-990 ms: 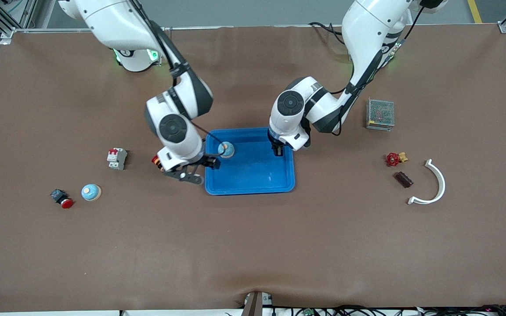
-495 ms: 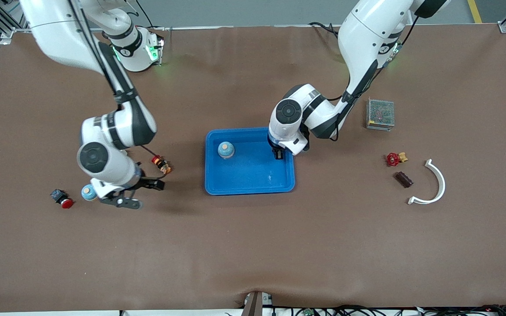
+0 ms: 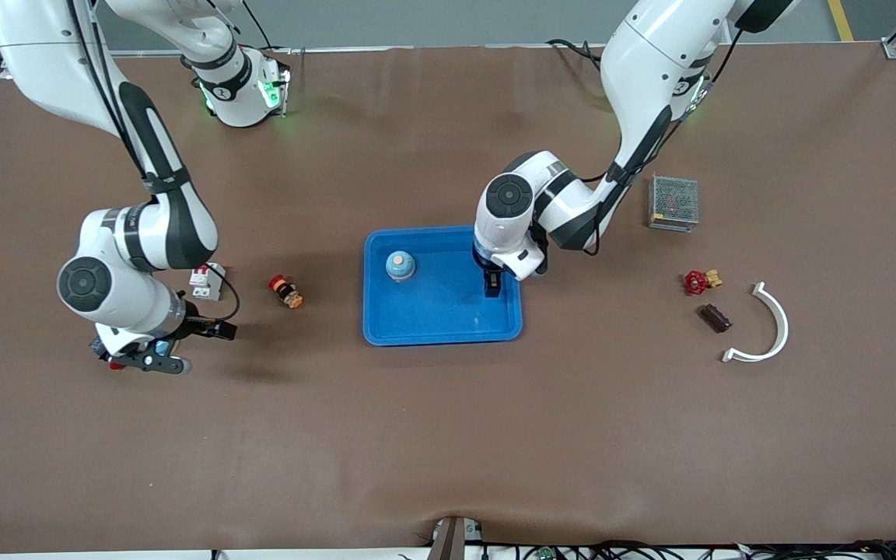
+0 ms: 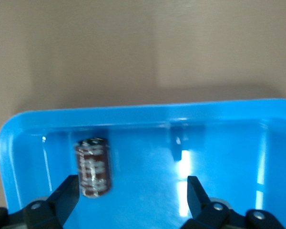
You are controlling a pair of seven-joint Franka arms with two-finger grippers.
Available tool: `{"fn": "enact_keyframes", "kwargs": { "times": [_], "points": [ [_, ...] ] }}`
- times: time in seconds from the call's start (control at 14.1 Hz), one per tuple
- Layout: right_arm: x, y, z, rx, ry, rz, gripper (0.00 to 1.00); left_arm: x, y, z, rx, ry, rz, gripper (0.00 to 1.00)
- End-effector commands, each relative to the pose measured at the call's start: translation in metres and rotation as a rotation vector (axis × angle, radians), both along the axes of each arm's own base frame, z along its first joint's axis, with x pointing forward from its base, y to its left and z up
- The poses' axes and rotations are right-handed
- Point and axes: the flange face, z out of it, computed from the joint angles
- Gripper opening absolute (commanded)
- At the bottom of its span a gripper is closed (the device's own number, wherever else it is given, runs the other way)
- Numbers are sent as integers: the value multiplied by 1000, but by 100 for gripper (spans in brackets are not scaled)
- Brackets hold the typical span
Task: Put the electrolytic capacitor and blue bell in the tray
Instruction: 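Grasp the second bell with the right gripper while the left gripper reaches the capacitor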
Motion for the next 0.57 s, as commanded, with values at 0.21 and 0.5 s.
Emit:
{"fn": "enact_keyframes", "kwargs": {
  "times": [0.21, 0.5],
  "points": [
    [-14, -62, -7, -40, -48, 39, 100, 62, 40, 67, 70, -3, -94, 100],
    [-11, -103, -16, -44, -97, 73, 100, 98, 112, 100, 101, 15, -256, 100]
  ]
}}
